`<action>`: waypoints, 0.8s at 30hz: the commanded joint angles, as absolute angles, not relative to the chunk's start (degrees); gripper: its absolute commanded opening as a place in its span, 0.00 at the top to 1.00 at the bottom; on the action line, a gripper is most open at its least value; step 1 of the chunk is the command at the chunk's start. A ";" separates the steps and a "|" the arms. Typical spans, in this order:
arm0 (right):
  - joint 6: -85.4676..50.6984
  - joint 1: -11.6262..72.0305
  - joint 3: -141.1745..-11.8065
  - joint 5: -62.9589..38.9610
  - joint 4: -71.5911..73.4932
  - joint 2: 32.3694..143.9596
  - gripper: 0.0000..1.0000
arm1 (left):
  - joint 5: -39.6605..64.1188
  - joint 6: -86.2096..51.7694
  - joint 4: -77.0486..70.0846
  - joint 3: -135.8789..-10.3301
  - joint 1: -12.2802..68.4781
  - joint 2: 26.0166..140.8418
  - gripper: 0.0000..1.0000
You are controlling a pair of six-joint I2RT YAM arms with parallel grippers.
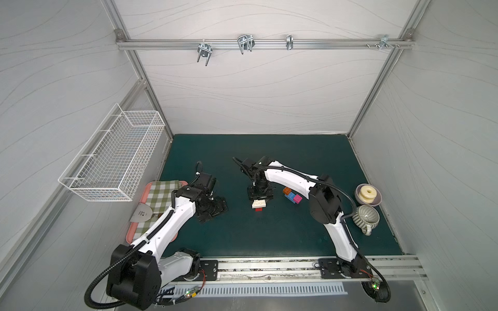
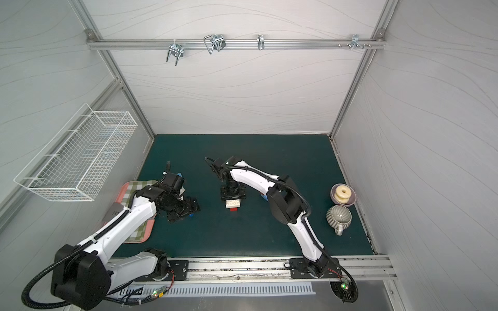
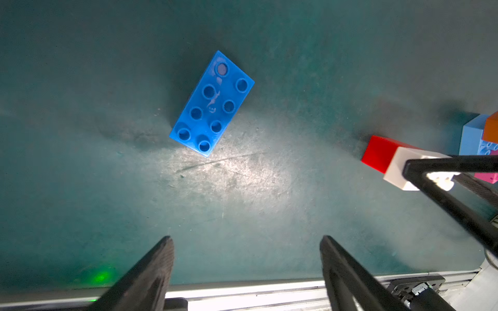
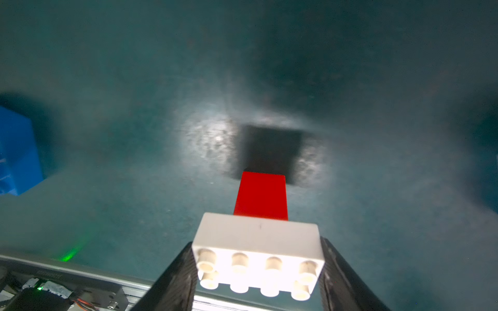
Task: Assemble a carrot with lego
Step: Assemble the lego brick with the lego brick.
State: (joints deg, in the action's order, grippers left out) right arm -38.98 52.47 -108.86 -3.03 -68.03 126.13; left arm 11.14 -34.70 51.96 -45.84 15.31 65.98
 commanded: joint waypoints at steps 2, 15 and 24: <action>-41.94 52.00 -103.77 -1.07 -71.13 126.71 0.48 | 9.77 -34.88 51.77 -46.33 14.92 65.80 0.14; -43.09 51.90 -103.74 -2.81 -68.79 126.99 0.34 | 9.36 -34.82 51.42 -46.23 14.85 66.27 0.13; -43.64 51.33 -103.55 -3.17 -67.01 124.13 0.27 | 9.02 -34.89 51.47 -46.21 14.77 65.55 0.13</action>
